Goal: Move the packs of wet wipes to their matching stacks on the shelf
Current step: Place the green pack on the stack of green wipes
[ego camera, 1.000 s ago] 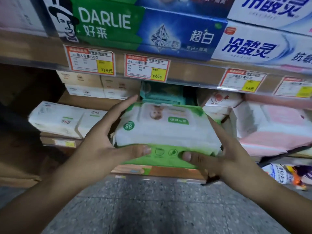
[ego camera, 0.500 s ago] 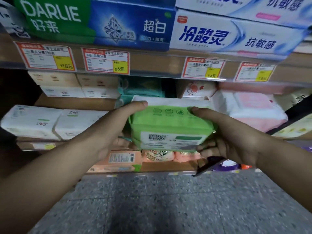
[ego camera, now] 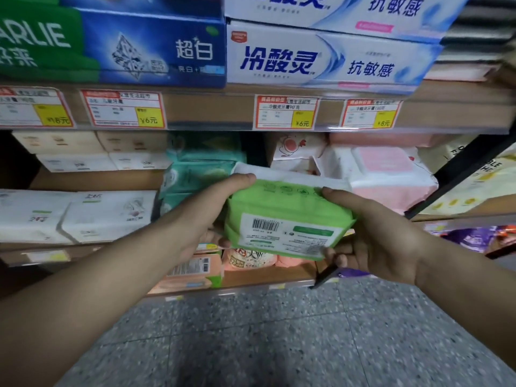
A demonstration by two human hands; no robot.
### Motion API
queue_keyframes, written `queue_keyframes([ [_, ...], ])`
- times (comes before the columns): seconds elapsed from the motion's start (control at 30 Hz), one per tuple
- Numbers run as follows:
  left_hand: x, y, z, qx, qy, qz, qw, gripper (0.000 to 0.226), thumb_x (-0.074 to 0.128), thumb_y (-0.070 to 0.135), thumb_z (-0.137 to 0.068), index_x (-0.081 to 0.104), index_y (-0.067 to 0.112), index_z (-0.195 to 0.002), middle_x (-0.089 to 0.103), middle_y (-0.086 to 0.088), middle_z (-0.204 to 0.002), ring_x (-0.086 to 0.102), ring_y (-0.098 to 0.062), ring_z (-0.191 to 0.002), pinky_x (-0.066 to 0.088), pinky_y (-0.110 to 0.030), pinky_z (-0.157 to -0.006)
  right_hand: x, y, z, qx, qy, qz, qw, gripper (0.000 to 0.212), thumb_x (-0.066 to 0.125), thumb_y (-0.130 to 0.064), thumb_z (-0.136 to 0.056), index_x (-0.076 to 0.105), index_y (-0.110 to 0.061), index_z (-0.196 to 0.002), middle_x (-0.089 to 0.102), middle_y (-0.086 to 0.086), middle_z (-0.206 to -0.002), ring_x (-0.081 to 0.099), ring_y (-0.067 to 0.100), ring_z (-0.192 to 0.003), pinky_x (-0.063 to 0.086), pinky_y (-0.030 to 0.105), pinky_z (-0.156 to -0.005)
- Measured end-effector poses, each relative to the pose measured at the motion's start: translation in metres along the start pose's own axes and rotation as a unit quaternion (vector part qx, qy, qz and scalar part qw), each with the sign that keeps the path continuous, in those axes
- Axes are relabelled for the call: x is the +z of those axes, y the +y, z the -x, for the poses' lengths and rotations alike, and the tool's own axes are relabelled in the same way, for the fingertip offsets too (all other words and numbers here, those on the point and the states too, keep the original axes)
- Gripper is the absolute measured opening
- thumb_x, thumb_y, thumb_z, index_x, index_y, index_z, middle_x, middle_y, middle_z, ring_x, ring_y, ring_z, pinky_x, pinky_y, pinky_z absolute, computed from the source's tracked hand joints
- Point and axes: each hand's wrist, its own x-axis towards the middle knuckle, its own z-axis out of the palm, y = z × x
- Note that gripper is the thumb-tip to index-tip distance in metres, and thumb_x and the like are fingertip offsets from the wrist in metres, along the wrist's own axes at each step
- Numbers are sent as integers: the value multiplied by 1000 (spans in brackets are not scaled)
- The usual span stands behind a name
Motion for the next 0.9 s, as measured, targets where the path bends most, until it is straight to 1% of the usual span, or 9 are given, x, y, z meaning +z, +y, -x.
queue_keyframes([
  [0.2,11,-45,4,7,-48,5,999,42,68,56,-75,72,25,-103,77,0,-74,70,-21,-66,50,-31,-54,-14,37,3,30,-9,-18,999,51,74,-46,-76,70,-6,-107,67,16,-74,54,25,-49,41,23,-41],
  [0.33,15,-59,3,15,-60,6,998,59,72,56,-62,67,22,-110,79,1,-84,75,-21,-73,57,-35,-62,-23,55,5,15,-35,-30,999,43,77,-41,-76,76,-9,-105,66,18,-88,57,27,-59,42,28,-48],
  [0.43,16,-63,-1,31,-55,26,998,49,82,48,-65,69,31,-108,79,1,-101,75,-23,-89,58,-48,-82,-28,62,2,-7,-56,-42,998,42,77,-33,-78,74,-9,-112,73,16,-96,64,28,-68,49,27,-50],
  [0.5,14,-63,-3,43,-55,45,997,29,82,40,-68,72,49,-94,78,11,-101,72,-19,-99,52,-51,-92,-30,64,-1,-39,-73,-35,996,48,73,-29,-78,69,-11,-122,76,13,-107,70,27,-80,55,27,-59],
  [0.53,13,-63,-3,49,-54,49,996,35,85,39,-66,71,56,-93,77,14,-105,70,-18,-105,50,-52,-96,-31,66,-3,-59,-82,-36,994,50,71,-26,-78,66,-14,-126,75,11,-115,72,26,-90,58,28,-67],
  [0.6,11,-65,-6,75,-52,43,995,70,92,43,-52,64,55,-115,68,16,-125,62,-18,-119,44,-52,-104,-33,66,-5,-102,-112,-48,987,56,66,-13,-81,58,-20,-136,69,9,-129,67,26,-115,57,37,-91],
  [0.67,9,-68,-7,95,-62,44,993,96,95,29,-51,53,45,-136,61,21,-132,61,-10,-121,45,-43,-106,-30,66,-6,-141,-156,-39,977,66,60,2,-83,50,-23,-144,61,9,-141,56,28,-130,43,48,-107],
  [0.8,11,-73,-6,155,-71,18,985,92,79,0,-76,39,44,-146,54,42,-116,51,27,-107,47,-6,-84,-26,70,-16,-200,-165,-10,966,80,56,15,-80,43,-26,-148,55,11,-146,49,32,-135,33,53,-113],
  [0.9,14,-72,-7,171,-54,1,984,96,74,0,-83,25,48,-151,46,41,-121,47,22,-118,48,-10,-89,-20,66,-23,-249,-151,43,956,84,59,18,-83,38,-27,-150,56,8,-146,51,29,-134,39,50,-110],
])
